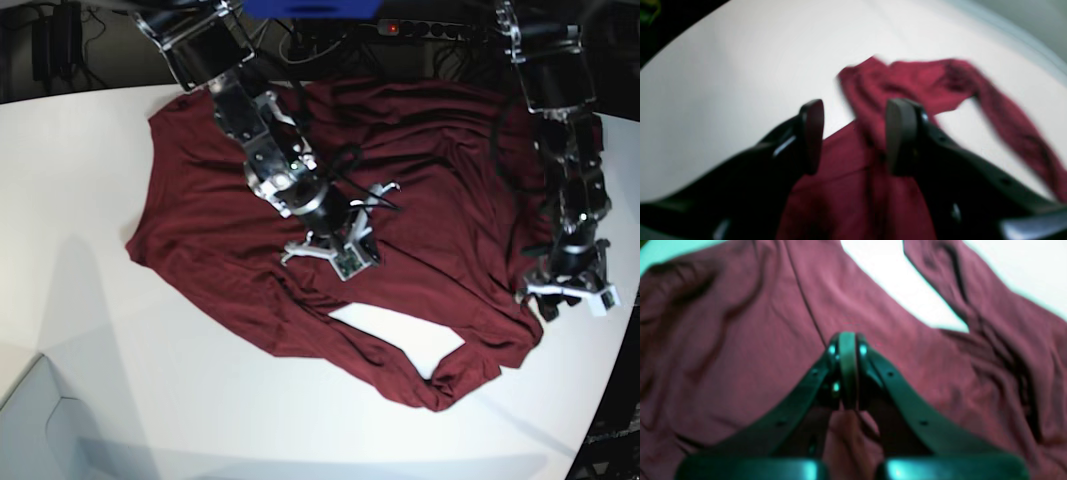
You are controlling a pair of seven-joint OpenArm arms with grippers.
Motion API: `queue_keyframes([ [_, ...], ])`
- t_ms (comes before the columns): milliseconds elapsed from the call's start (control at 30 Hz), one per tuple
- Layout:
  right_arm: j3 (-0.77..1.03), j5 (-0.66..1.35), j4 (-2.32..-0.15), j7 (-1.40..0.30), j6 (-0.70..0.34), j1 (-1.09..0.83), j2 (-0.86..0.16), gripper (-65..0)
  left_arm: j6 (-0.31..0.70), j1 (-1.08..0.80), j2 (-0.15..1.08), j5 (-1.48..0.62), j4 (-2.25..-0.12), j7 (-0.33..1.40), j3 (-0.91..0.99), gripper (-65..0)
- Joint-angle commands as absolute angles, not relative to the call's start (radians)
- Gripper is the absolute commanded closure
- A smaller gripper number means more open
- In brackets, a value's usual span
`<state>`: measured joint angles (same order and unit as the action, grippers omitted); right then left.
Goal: Layout the t-shirt on the table in an organized manner, then fold the t-shirt properly
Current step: 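Release the shirt edge with the left gripper and move it along the shirt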
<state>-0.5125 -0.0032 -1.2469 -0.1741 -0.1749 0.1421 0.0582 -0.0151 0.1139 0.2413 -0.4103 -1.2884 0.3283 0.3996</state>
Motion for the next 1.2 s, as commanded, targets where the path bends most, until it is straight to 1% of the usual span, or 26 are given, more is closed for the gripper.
queue_keyframes([
  [0,-0.507,0.002,-1.265,-0.145,-0.176,0.163,0.070,0.0,-0.005,0.117,0.257,-0.412,-1.300,0.302,0.418,-29.3],
  [100,-0.506,0.002,-1.265,-0.145,-0.176,0.163,0.047,0.0,-0.004,0.082,0.257,-0.412,-1.264,0.302,0.426,-29.3],
  [367,-0.506,0.002,-1.264,-0.145,-0.176,0.163,0.047,0.0,-0.002,0.082,0.259,-0.409,-1.173,0.306,0.424,-29.3],
  [500,-0.506,0.002,-1.262,-0.145,-0.176,0.163,0.047,0.0,-0.002,0.081,0.266,-0.407,-1.095,0.303,0.424,-29.3],
  [633,-0.506,0.002,-1.260,-0.145,-0.176,0.163,0.045,0.0,-0.002,0.077,0.288,-0.360,-1.027,0.303,0.424,-29.3],
  [833,-0.506,0.002,-1.259,-0.145,-0.176,0.171,0.044,0.0,-0.002,0.021,0.305,-0.355,-1.030,0.302,0.433,-29.3],
  [1000,-0.506,0.002,-1.259,-0.145,-0.176,0.173,0.044,0.0,-0.002,-0.062,0.318,-0.355,-1.132,0.303,0.435,-29.3],
  [1167,-0.506,0.002,-1.260,-0.145,-0.176,0.173,0.044,0.0,-0.002,-0.105,0.312,-0.355,-1.204,0.311,0.533,-29.3],
])
